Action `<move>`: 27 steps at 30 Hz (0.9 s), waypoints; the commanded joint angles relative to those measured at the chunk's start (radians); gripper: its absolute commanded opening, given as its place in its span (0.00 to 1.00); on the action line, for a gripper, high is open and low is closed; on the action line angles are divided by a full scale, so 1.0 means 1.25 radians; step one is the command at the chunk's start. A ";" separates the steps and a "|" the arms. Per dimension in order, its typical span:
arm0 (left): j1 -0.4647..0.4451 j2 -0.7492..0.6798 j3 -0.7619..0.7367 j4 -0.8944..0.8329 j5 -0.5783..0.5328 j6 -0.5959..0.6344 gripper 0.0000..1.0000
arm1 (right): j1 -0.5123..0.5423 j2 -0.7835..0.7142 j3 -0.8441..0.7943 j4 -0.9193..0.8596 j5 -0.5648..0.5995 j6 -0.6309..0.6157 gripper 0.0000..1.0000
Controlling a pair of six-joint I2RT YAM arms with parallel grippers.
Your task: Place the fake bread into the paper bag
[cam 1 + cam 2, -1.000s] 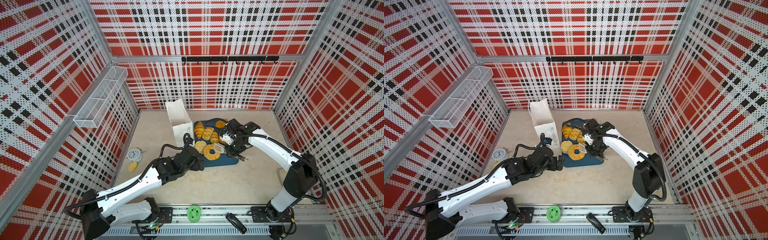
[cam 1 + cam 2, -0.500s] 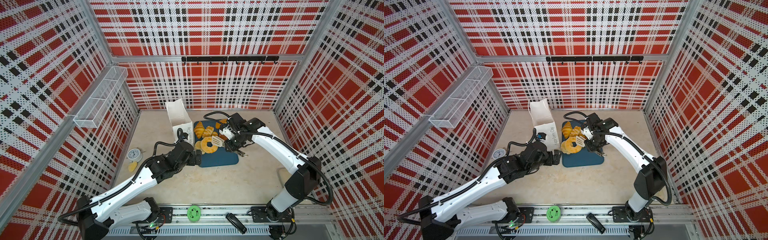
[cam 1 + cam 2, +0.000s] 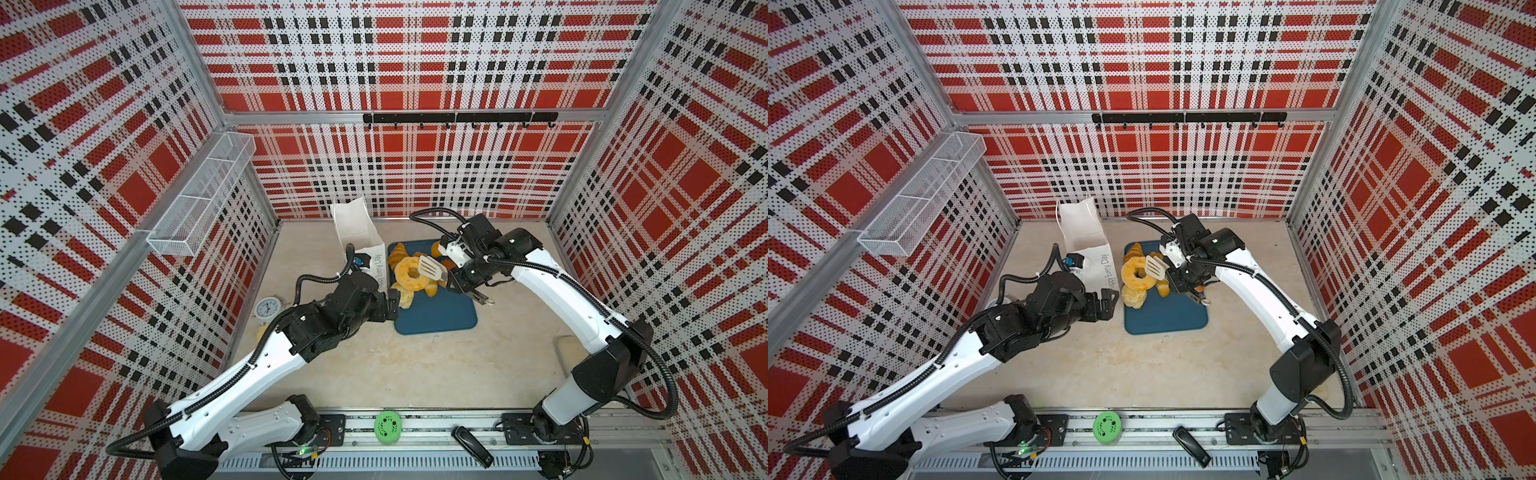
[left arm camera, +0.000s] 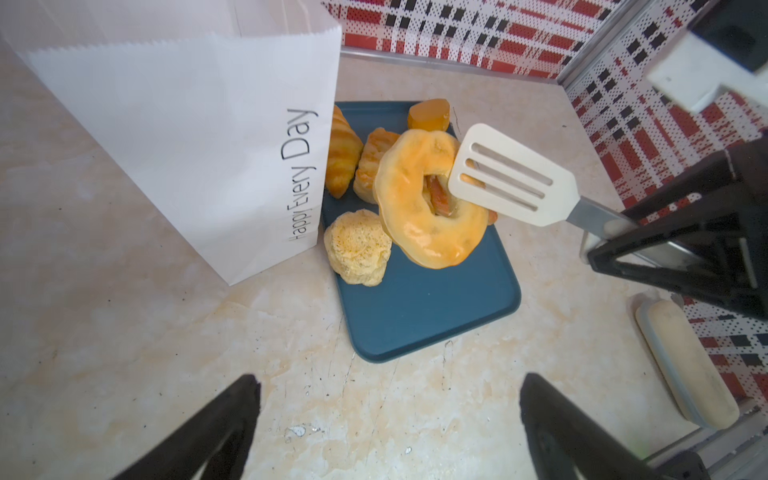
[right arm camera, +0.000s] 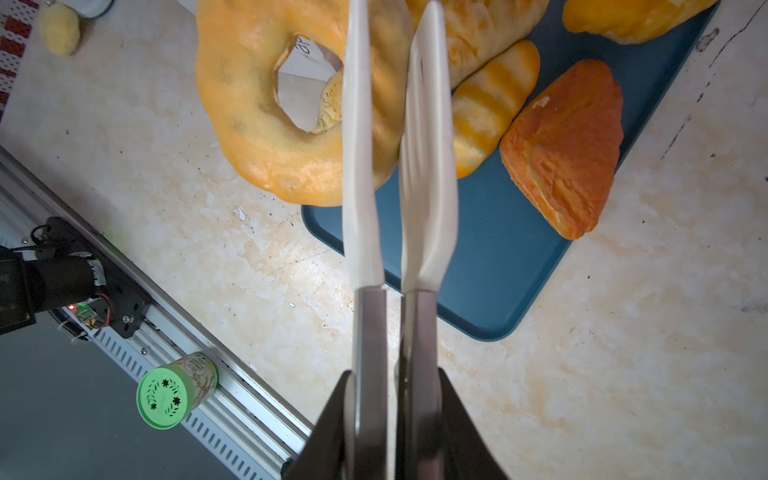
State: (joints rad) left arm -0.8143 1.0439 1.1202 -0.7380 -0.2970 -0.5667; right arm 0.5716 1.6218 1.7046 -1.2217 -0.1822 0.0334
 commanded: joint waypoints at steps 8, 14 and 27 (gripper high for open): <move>0.044 -0.052 0.084 -0.060 -0.012 0.030 0.99 | -0.002 -0.048 0.090 0.037 -0.036 0.006 0.31; 0.057 -0.053 0.122 -0.083 -0.008 0.033 0.99 | -0.001 -0.044 0.135 0.047 -0.035 0.014 0.31; 0.203 -0.095 0.163 -0.111 0.085 0.060 0.99 | 0.043 -0.021 0.220 0.119 -0.021 0.042 0.33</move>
State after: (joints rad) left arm -0.5892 0.9390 1.2884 -0.8658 -0.2386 -0.5179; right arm 0.6037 1.6070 1.9232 -1.1702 -0.2146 0.0792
